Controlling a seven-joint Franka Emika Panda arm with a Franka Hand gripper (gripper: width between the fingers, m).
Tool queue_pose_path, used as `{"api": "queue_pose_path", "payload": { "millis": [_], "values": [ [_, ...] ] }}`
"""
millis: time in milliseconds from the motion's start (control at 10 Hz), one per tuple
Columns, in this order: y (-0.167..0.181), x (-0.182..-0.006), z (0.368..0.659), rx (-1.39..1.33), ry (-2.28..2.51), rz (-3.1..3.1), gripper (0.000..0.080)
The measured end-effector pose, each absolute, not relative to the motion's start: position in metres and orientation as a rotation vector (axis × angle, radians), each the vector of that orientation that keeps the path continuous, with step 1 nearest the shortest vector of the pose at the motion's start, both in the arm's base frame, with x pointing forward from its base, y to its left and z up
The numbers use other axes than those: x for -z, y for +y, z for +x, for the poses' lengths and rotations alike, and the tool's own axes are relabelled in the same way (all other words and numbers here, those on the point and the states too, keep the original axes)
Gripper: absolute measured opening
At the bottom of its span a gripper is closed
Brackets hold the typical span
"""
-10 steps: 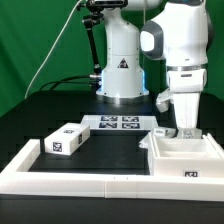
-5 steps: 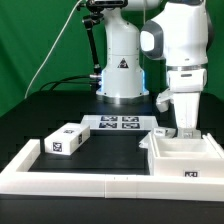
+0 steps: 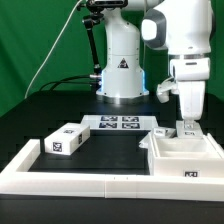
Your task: Assemble cabinet
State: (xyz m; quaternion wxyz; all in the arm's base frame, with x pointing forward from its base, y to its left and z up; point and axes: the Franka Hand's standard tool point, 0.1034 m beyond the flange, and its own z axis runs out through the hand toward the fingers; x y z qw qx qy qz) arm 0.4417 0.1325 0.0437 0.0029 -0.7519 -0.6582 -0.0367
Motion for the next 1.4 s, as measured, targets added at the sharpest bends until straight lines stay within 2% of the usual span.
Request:
{"api": "queue_pose_path", "payload": {
  "millis": [100,400,1400],
  "values": [
    [0.131,-0.051,0.444,0.125,-2.075,-2.361,0.0069],
    [0.125,-0.057,0.452,0.154,-2.081,-2.370,0.0069],
    [0.124,-0.053,0.460,0.120,-2.126,-2.324,0.0070]
  ]
}}
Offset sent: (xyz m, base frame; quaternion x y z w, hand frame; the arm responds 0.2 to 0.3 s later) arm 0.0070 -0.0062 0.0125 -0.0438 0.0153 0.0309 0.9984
